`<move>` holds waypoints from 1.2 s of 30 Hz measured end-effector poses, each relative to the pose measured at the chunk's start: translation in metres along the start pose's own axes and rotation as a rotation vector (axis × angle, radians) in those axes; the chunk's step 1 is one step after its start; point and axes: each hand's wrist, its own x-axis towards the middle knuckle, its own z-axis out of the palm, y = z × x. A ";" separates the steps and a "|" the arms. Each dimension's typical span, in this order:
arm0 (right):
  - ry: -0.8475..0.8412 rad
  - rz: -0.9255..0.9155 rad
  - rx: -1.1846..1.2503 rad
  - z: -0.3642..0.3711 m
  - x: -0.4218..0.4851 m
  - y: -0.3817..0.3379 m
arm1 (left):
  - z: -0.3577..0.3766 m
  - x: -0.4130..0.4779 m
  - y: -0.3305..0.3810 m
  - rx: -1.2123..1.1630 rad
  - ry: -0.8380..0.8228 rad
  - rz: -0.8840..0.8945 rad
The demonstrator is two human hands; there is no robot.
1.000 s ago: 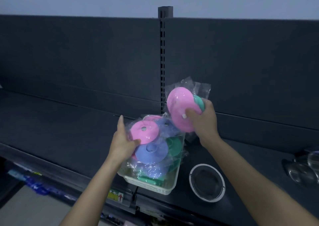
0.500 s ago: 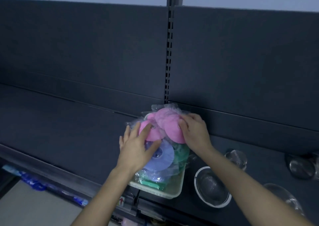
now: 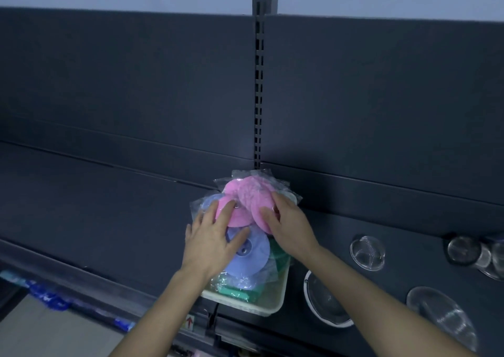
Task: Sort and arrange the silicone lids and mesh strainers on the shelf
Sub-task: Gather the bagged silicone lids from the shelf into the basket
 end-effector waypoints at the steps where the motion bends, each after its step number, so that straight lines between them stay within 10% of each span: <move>1: 0.008 0.003 0.056 -0.005 0.001 -0.001 | -0.005 0.000 0.001 0.002 -0.003 -0.009; 36: -0.066 0.012 0.183 -0.027 0.000 -0.004 | -0.023 -0.008 0.022 -0.064 0.219 -0.044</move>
